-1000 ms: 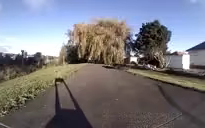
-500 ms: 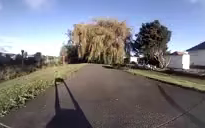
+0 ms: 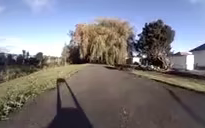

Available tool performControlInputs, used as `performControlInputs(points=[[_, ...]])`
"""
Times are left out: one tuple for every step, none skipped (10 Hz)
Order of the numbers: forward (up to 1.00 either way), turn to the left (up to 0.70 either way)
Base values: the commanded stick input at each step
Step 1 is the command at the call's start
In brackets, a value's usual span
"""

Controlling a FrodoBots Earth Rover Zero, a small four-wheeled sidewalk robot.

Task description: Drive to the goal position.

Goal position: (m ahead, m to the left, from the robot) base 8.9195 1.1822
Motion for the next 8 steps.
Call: performControlInputs(points=[[0.00,0.00],[0.00,0.00],[0.00,0.00],[1.00,0.00],[1.00,0.00],[1.00,0.00],[1.00,0.00],[1.00,0.00]])
